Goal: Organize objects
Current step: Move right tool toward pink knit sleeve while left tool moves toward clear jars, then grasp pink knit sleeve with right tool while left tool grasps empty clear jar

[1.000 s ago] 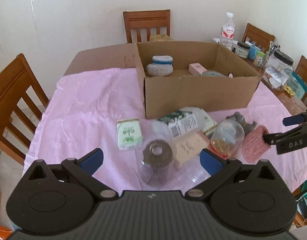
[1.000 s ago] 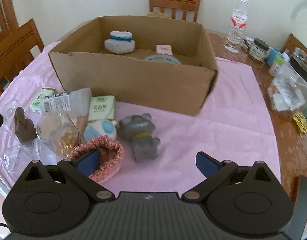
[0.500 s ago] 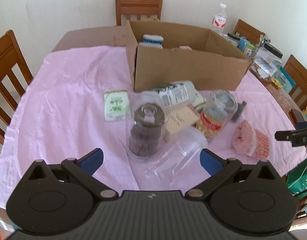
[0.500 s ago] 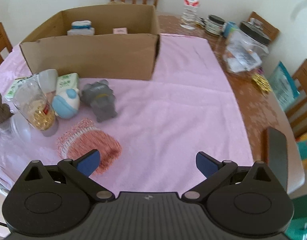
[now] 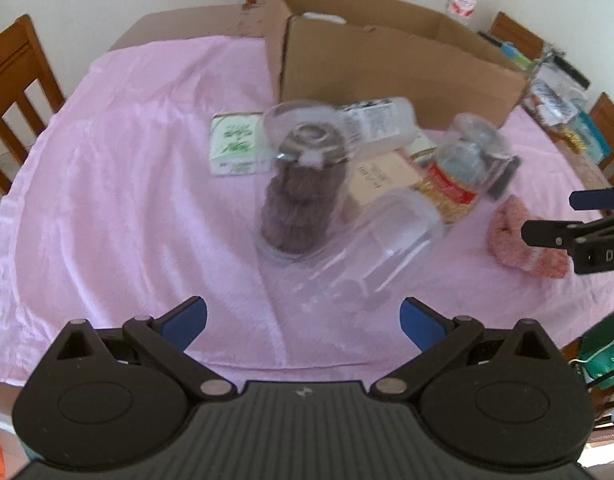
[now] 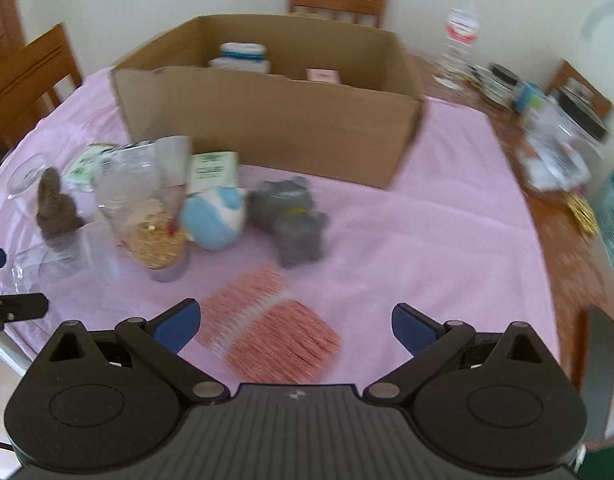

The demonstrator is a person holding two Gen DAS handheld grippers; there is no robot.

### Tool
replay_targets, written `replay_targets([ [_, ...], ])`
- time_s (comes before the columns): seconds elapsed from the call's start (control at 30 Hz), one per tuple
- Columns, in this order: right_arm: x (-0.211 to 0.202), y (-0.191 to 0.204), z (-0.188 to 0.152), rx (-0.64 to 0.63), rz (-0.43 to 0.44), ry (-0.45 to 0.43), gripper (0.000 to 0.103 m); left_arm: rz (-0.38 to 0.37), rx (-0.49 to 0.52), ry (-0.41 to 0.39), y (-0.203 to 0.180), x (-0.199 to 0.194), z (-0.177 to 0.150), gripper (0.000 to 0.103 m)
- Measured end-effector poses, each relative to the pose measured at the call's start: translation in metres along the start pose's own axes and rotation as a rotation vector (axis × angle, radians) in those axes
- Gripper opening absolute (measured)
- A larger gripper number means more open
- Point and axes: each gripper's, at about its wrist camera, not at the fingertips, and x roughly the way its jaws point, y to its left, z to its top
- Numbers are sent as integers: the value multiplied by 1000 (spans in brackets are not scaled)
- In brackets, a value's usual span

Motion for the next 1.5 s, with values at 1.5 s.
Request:
replay_targets([
  [1.5,31,-35,-30,-162,160,118,103,226,-177,-33,-62,18,20,102],
])
